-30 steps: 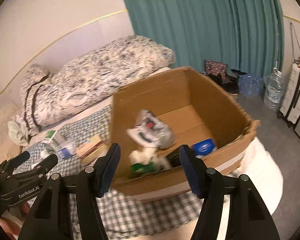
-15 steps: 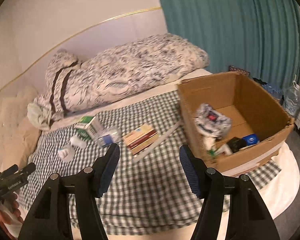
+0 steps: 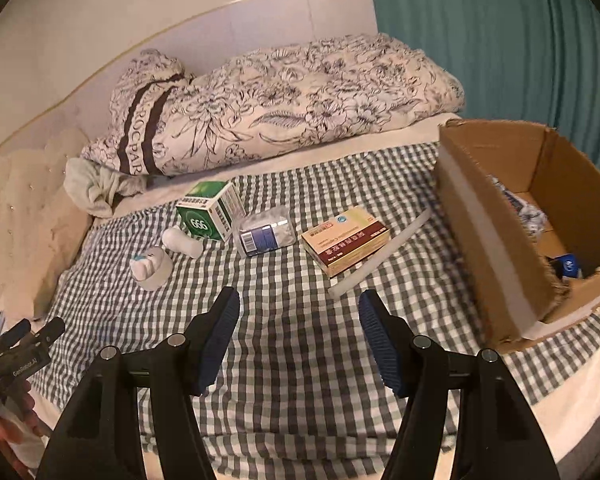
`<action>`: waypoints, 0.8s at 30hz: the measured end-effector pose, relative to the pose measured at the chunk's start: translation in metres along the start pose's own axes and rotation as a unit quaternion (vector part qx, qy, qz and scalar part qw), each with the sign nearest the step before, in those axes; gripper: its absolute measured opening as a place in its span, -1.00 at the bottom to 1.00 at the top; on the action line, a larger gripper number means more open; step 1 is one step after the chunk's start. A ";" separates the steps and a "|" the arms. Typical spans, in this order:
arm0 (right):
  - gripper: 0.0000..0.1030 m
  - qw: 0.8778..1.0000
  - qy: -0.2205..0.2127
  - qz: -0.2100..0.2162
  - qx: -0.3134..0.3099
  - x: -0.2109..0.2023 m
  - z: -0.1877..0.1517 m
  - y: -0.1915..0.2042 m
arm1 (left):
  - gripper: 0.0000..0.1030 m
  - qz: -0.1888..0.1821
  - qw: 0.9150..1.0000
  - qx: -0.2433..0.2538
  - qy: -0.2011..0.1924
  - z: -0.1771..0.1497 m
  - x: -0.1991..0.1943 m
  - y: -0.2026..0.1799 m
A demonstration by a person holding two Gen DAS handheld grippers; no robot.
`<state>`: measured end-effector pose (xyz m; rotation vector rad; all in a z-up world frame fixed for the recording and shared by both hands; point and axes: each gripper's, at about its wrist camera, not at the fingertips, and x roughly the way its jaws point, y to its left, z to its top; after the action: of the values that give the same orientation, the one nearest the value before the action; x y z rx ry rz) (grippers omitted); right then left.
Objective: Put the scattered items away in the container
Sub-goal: 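Grasp the tape roll with the left tool while the right grasps the clear plastic container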
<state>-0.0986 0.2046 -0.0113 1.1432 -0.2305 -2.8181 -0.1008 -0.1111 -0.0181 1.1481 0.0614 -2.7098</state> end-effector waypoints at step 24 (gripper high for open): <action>0.79 0.991 0.003 0.080 -0.111 0.149 0.042 0.050 | 1.00 -0.062 0.997 0.029 0.022 0.038 0.177 -0.047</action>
<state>-0.2334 0.1387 -0.0746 1.0346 -0.0059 -2.6210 -0.2574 -0.0985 -0.1198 1.2618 0.0625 -2.8118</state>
